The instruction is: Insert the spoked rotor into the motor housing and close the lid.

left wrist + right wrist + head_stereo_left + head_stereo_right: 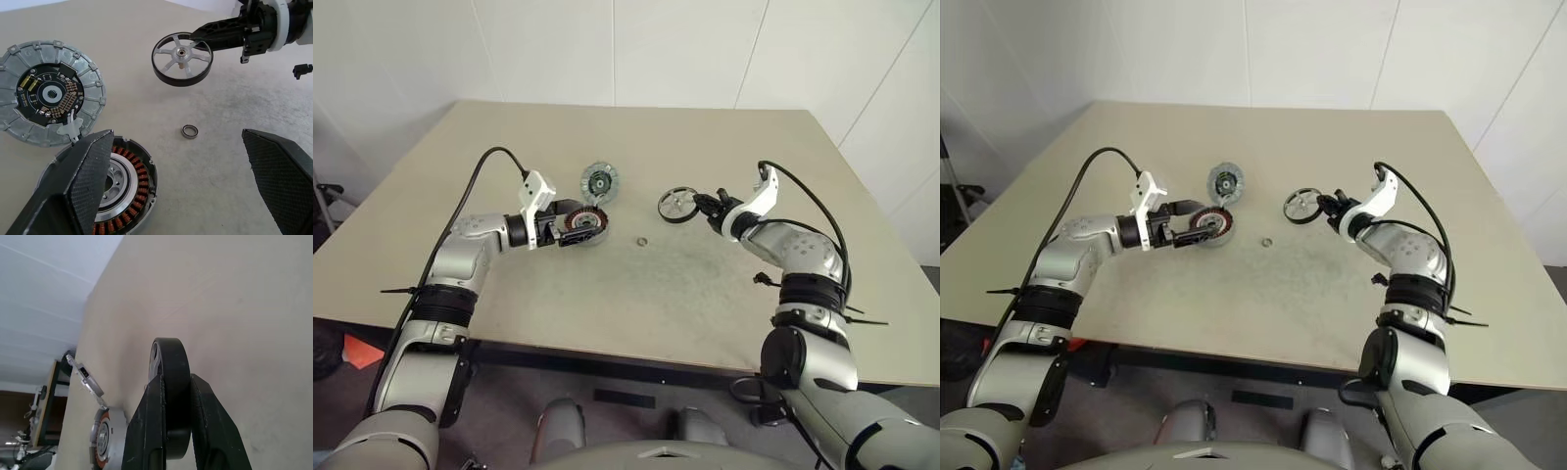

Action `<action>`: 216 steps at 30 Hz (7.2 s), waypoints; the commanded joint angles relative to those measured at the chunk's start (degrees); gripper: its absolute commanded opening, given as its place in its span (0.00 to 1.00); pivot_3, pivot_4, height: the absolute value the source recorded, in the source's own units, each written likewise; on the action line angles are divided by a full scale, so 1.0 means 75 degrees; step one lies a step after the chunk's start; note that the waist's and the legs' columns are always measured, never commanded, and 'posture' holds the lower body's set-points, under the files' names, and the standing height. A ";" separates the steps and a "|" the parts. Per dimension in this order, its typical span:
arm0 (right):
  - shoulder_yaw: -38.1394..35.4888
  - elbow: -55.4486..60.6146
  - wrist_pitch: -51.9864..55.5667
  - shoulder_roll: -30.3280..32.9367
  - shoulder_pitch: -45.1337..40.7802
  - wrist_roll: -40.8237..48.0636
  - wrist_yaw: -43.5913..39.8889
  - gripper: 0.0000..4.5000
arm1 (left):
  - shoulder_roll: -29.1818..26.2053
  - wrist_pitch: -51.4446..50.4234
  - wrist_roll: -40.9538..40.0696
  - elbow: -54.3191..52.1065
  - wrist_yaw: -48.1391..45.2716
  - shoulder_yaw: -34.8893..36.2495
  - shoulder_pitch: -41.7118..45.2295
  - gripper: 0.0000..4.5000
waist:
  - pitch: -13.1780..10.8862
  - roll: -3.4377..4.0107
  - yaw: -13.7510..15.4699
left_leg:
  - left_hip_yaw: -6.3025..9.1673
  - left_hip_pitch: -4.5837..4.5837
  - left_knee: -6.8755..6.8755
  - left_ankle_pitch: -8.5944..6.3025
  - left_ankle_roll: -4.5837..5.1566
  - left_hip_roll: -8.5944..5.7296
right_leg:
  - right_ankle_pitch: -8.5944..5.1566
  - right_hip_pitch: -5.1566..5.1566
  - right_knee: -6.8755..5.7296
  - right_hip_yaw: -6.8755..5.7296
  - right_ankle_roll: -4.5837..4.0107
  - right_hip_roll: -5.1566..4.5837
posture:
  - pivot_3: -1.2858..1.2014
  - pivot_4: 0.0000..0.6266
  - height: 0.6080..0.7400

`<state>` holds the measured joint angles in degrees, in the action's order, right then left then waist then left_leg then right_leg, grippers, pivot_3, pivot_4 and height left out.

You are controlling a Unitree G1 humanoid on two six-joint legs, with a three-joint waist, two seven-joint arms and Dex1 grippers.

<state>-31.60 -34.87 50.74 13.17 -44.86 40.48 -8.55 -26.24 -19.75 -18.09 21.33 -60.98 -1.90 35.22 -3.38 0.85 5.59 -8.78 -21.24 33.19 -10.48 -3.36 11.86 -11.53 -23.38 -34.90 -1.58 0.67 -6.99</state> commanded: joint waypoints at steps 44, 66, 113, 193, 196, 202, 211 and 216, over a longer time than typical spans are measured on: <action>0.0423 -0.0373 -0.3882 0.2001 0.0003 -0.2155 0.0364 0.60 | -0.0051 0.0257 0.0013 -0.0184 0.0027 0.0104 -0.0077 0.99 | 0.0001 0.0002 0.0152 | -0.0005 0.0007 0.0018 0.0006 0.0004 0.0059 | 0.0009 -0.0005 -0.0012 0.0004 -0.0023 0.0074 | 0.52 0.00 1.00; 0.6141 0.3133 -0.3903 0.0561 0.0300 -0.3914 -0.4326 0.60 | -0.1352 0.1010 0.0466 0.1511 0.0422 0.0750 0.0351 0.99 | 0.0000 -0.0005 -0.0018 | 0.0000 0.0013 0.0011 0.0014 -0.0013 0.0110 | 0.0018 -0.0008 -0.0007 0.0005 -0.0043 0.0103 | 0.52 0.00 1.00; 0.7037 -0.3458 -0.7750 -0.1445 -0.2564 -0.6731 -0.5699 0.60 | -0.1017 0.0178 0.0137 -0.0116 0.0750 0.0856 -0.0605 0.99 | -0.0002 -0.0037 -0.0226 | 0.0012 0.0006 0.0015 0.0037 -0.0043 0.0150 | 0.0003 -0.0081 -0.0118 -0.0006 -0.0134 0.0131 | 0.52 0.00 1.00; 0.7450 -0.4785 -0.7897 -0.1073 -0.2351 -0.8358 -0.4253 0.00 | -0.1057 0.0143 0.0121 -0.0252 0.0866 0.0857 -0.0792 0.99 | 0.0000 -0.0036 -0.0091 | 0.0020 0.0074 -0.0001 0.0035 -0.0044 0.0134 | -0.0003 0.0023 -0.0112 0.0010 -0.0148 0.0121 | 0.52 0.00 1.00; 0.7431 -0.4652 -0.7965 -0.0961 -0.2265 -0.8335 -0.4632 0.00 | -0.1042 0.0155 0.0131 -0.0214 0.0862 0.0842 -0.0767 0.99 | 0.0001 -0.0036 -0.0080 | 0.0020 0.0027 0.0001 0.0037 -0.0044 0.0139 | -0.0006 -0.0006 -0.0099 0.0001 -0.0150 0.0122 | 0.52 0.00 1.00; 0.7348 -0.4166 -0.7820 -0.0805 -0.2178 -0.8313 -0.4759 0.00 | -0.0999 0.0172 0.0154 -0.0138 0.0857 0.0800 -0.0672 0.99 | 0.0001 -0.0036 -0.0028 | 0.0018 0.0021 0.0002 0.0036 -0.0042 0.0139 | -0.0017 -0.0005 -0.0089 -0.0001 -0.0153 0.0121 | 0.52 0.00 1.00; 0.7080 -0.1712 -0.7105 0.0116 -0.1425 -0.7992 -0.5579 0.00 | -0.0897 0.0123 0.0125 -0.0289 0.0930 0.0801 -0.0867 0.99 | -0.0002 -0.0040 0.0014 | 0.0018 0.0013 0.0002 0.0037 -0.0043 0.0140 | -0.0020 -0.0003 -0.0088 -0.0004 -0.0148 0.0120 | 0.52 0.00 1.00; 0.6860 -0.0127 -0.6477 0.0810 -0.1012 -0.7849 -0.5741 0.00 | -0.0797 0.0117 0.0132 -0.0312 0.0968 0.0771 -0.0901 0.99 | -0.0010 -0.0052 0.0004 | 0.0018 0.0001 0.0002 0.0038 -0.0042 0.0139 | -0.0026 -0.0005 -0.0071 -0.0004 -0.0138 0.0121 | 0.52 0.00 1.00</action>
<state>22.02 -40.45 0.59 17.16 -51.63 -18.97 -51.63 -32.00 -19.18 -16.57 21.03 -53.98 3.30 28.03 -3.45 0.46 5.62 -8.65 -21.23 33.20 -10.20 -3.69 12.90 -11.74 -23.42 -35.43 -1.61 -0.34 -6.08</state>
